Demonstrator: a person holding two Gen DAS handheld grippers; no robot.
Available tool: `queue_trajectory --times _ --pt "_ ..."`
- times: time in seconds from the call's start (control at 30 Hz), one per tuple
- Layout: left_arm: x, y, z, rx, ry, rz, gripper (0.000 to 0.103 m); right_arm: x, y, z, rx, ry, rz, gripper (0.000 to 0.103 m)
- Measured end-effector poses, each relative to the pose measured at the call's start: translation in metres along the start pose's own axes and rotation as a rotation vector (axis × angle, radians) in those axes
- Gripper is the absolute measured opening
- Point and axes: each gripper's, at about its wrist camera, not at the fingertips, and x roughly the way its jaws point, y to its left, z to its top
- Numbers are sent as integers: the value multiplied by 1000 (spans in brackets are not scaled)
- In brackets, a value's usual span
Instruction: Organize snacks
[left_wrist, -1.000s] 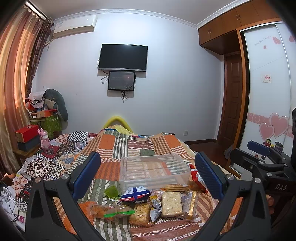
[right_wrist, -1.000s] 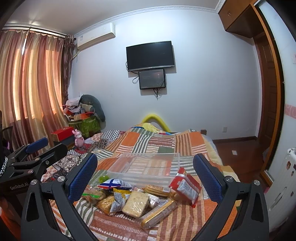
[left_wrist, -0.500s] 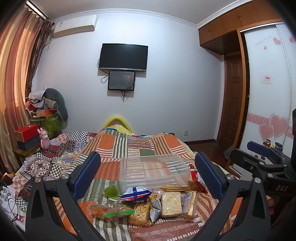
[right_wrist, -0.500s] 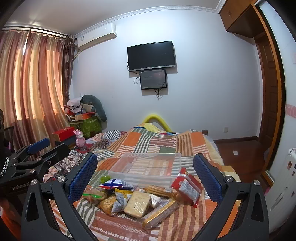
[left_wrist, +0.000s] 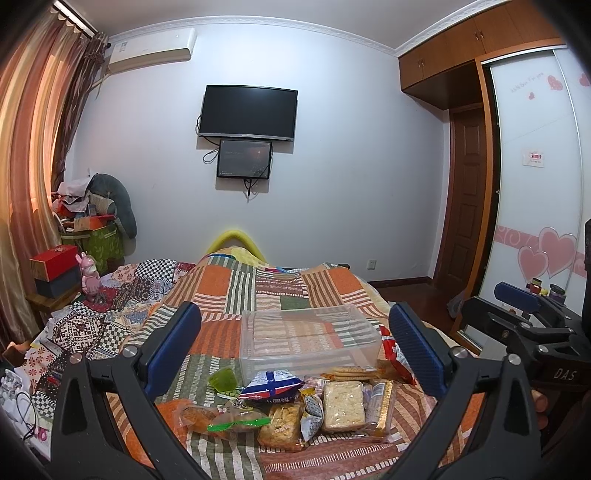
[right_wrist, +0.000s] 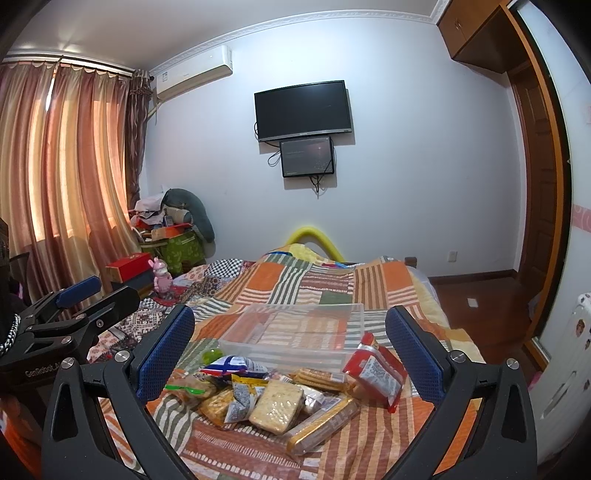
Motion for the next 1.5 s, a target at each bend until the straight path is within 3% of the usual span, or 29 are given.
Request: queue_trajectory --times 0.57,0.67,0.77,0.83,1.1,1.5 --pt "5 1 -4 -1 24 -10 102 2 -2 -3 2 15 20 103" --pt "7 0 -5 9 28 -9 98 5 -5 -5 11 28 28 98" --pt "13 1 -6 16 48 -11 88 11 -9 -7 23 55 43 90" --pt "19 3 -8 20 73 -17 78 15 -12 -9 25 72 43 84" --pt "62 32 -21 7 217 -5 60 38 -37 -25 51 161 18 74" --pt "145 83 -61 19 423 88 59 78 -74 -47 74 296 -61 73"
